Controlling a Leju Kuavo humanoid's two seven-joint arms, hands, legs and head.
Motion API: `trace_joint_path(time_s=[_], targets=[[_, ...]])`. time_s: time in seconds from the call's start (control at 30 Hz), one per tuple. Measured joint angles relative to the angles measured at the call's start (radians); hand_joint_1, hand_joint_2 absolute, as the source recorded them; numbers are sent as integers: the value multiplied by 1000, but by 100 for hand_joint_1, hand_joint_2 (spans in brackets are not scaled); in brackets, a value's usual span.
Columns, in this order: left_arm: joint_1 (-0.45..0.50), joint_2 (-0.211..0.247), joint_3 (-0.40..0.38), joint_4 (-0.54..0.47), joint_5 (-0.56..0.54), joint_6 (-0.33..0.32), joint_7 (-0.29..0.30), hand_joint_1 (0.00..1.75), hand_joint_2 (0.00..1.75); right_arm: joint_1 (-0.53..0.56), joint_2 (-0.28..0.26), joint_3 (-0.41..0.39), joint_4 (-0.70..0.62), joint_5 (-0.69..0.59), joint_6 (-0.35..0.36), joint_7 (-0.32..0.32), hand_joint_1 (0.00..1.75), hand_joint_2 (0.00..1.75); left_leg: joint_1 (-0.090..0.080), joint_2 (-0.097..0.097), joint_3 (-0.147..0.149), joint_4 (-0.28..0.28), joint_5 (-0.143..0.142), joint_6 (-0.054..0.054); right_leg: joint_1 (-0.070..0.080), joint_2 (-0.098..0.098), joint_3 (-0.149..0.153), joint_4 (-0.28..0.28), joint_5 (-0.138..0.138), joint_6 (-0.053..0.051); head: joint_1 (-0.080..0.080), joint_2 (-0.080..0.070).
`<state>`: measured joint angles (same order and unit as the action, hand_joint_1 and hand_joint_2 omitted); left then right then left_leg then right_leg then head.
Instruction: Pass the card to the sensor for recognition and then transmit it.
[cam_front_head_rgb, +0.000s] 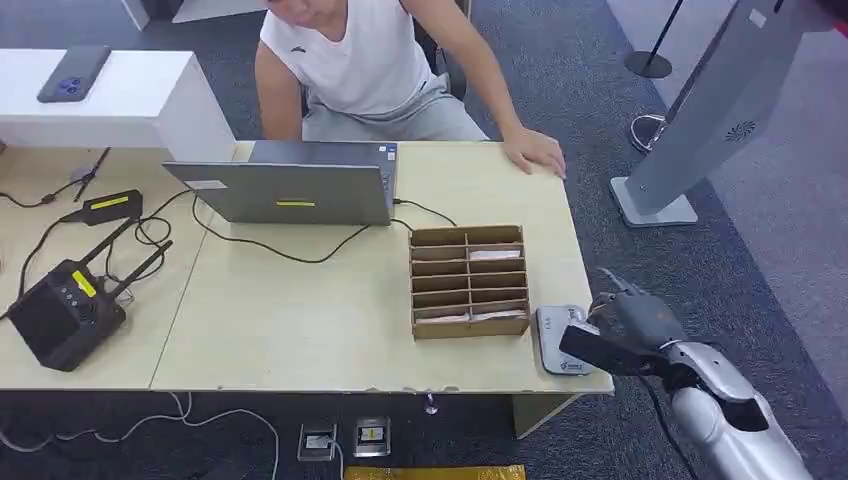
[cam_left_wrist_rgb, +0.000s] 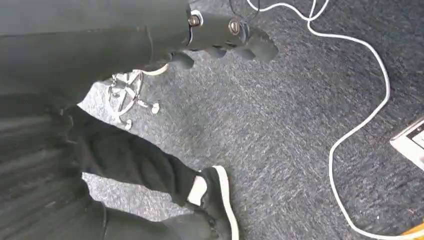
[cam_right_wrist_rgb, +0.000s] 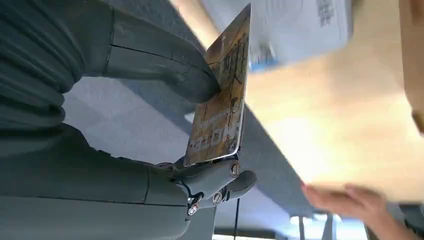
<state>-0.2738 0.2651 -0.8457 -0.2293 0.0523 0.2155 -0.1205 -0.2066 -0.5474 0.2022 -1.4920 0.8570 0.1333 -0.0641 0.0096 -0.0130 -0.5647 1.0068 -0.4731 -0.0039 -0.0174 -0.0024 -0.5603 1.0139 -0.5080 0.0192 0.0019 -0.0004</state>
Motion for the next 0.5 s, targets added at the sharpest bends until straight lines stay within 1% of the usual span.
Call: trace_joint_path(time_s=[0.1, 0.23, 0.37, 0.5], targets=[[-2, 0, 0, 0, -10, 0, 0, 0, 175, -74, -7, -20, 0, 43, -43, -37, 175, 175, 0, 1, 0, 0, 0, 0, 0, 1, 0, 0, 1, 0, 0, 0], [-1, -2, 0, 0, -29, -7, 3, 0, 175, -218, -11, -45, 13, 88, -122, -87, 175, 175, 0, 2, 0, 0, 0, 0, 0, 2, 0, 0, 1, 0, 0, 0], [6, -8, 0, 0, -42, -9, 3, 0, 175, -327, -11, -51, 40, 97, -197, -107, 175, 175, 0, 2, -1, 0, 0, 0, 0, 1, -1, 0, 1, 0, 0, 0], [-8, -10, 0, 0, -63, -16, 3, 0, 175, -468, 2, -35, 94, 105, -257, -116, 175, 175, 0, 2, -3, 0, 0, 0, 0, 1, -2, 1, 1, 0, 0, 0]])
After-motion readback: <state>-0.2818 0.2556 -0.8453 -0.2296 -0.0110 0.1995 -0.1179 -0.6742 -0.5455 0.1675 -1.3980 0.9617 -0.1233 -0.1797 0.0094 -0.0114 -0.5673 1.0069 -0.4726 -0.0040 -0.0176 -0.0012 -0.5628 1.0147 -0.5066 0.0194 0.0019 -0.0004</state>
